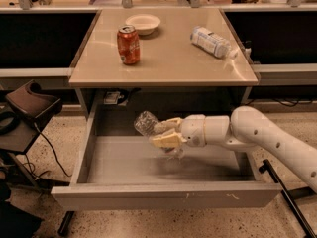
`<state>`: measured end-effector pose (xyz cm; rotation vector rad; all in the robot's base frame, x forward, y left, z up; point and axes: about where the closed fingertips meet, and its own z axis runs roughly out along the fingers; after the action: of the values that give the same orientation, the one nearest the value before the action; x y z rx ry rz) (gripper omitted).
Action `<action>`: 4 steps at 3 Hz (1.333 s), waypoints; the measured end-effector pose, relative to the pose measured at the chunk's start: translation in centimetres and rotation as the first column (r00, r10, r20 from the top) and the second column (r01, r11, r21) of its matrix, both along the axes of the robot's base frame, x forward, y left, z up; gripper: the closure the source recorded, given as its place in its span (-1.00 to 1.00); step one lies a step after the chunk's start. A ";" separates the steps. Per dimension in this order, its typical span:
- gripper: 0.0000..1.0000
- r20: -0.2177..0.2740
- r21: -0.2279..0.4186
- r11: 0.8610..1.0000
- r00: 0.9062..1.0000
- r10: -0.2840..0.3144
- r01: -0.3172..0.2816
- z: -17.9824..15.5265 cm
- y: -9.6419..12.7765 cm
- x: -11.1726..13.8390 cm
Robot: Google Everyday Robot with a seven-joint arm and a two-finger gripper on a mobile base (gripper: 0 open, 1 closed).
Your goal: Place water bottle into top drawer
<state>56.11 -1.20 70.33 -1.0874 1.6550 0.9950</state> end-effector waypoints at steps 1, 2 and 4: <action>1.00 -0.118 -0.158 0.985 0.990 -0.081 0.062 -4.9 1.0 -2.3; 1.00 -0.120 -0.438 0.896 0.984 -0.133 0.068 -9.1 0.1 -4.4; 0.15 -0.108 -0.547 0.835 0.986 -0.129 0.049 -9.9 -1.2 -5.6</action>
Offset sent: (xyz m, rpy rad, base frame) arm -0.0304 -0.0678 -0.0134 -1.1187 0.3691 -0.4066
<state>50.55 -2.36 60.48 -1.3081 2.1626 0.5509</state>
